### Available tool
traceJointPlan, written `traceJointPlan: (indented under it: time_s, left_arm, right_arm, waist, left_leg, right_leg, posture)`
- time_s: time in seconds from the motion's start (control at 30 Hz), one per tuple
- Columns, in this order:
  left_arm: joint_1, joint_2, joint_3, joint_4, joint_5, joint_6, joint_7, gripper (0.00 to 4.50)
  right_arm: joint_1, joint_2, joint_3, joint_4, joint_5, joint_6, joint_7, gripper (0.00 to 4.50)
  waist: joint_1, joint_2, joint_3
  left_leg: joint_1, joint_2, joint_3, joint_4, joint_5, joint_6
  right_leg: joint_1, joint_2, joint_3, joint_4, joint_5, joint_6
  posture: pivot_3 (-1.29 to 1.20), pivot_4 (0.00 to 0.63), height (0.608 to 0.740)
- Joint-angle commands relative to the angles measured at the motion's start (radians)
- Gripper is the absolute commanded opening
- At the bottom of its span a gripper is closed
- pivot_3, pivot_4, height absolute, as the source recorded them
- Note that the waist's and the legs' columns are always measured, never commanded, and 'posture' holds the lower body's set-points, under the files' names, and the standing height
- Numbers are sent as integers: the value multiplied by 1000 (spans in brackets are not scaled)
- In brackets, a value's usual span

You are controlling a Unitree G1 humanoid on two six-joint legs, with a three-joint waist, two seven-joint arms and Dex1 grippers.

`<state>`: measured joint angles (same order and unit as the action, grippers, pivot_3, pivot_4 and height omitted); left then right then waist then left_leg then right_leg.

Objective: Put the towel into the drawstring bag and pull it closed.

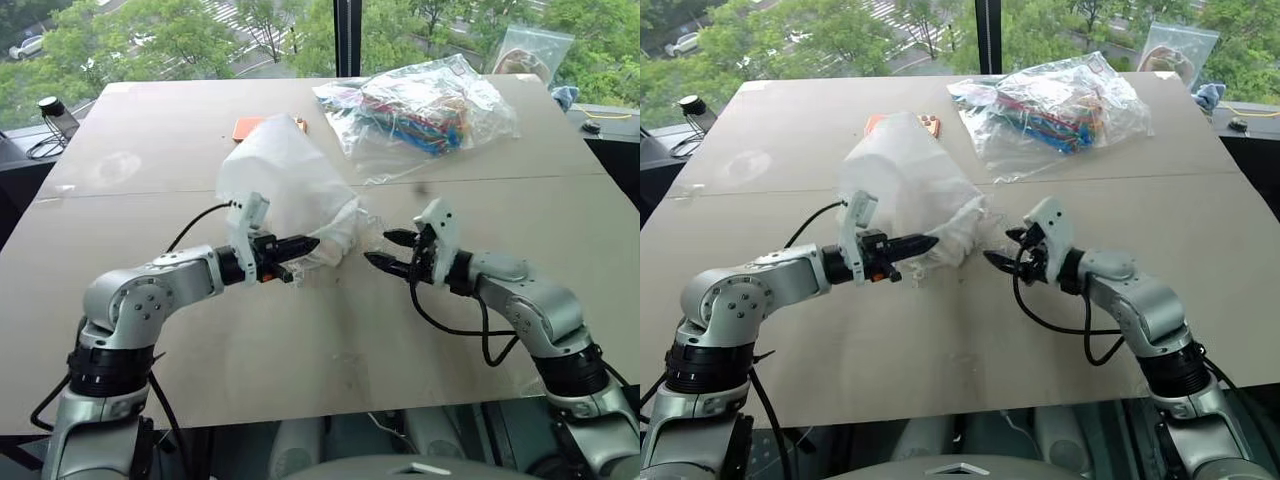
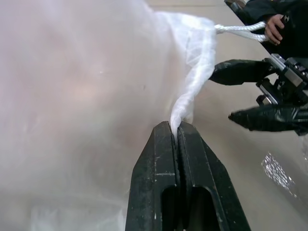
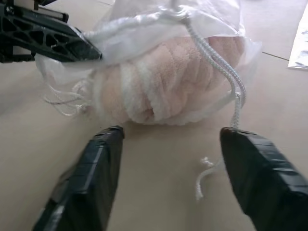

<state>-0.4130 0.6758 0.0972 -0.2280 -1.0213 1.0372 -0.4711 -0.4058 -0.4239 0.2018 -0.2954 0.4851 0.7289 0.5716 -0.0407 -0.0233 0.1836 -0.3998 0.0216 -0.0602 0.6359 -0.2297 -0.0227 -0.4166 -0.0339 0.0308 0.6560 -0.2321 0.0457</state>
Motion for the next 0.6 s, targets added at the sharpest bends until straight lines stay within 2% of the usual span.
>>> traceJointPlan:
  time_s: [0.03, 0.2, 0.27, 0.3, 0.4, 0.5, 0.6]
  left_arm:
    - [-57, -16, 35, -13, -37, 35, -7, 0]
    - [-76, -25, 37, -21, -45, 87, -7, 0]
    - [-70, -25, 32, -30, -41, 100, -6, 0]
    - [-66, -25, 32, -36, -43, 106, -6, 0]
    - [-49, -23, 33, -57, -48, 129, -3, 0]
    - [-21, -21, 41, -72, -44, 137, -2, 0]
    - [4, -16, 47, -74, -26, 125, -10, 0]
  right_arm:
    - [-13, 31, 53, -16, -42, -52, 21, 3967]
    - [-101, 197, 129, 169, -148, -148, -28, 3967]
    - [-140, 259, 139, 259, -189, -188, -46, 3430]
    - [-159, 285, 142, 312, -211, -217, -56, 3019]
    - [-201, 326, 161, 442, -295, -326, -77, 1487]
    - [-211, 380, 113, 496, -285, -407, -78, 122]
    - [-180, 390, 78, 451, -255, -421, -50, 32]
  waist:
    - [-2, 0, 0]
    - [-5, 0, 0]
    - [-3, 0, 0]
    - [-2, 0, 0]
    - [2, 0, 0]
    - [1, 0, 0]
    - [-1, 0, 0]
  left_leg:
    - [0, 0, 0, 0, 0, 0]
    - [1, 0, 0, 0, 0, 0]
    - [1, 0, 0, 0, 0, 0]
    - [1, 0, 0, 0, 0, 0]
    - [0, 0, 0, 0, 0, 0]
    - [0, -1, 0, 0, 0, 0]
    - [0, 0, 0, 0, 0, 0]
  right_leg:
    - [0, 0, 0, 0, 0, 0]
    - [0, 0, 1, 1, 0, 0]
    - [0, 0, 1, 2, 1, -1]
    - [0, 0, 1, 2, 2, -3]
    - [0, -1, 0, 1, 2, -3]
    - [0, -1, 0, 1, 2, -3]
    - [0, -1, 0, 1, 2, -3]
  posture:
    - [0, 150, 734]
    - [0, 150, 734]
    - [0, 150, 734]
    - [0, 150, 734]
    - [0, 150, 734]
    - [0, 150, 734]
    - [0, 150, 734]
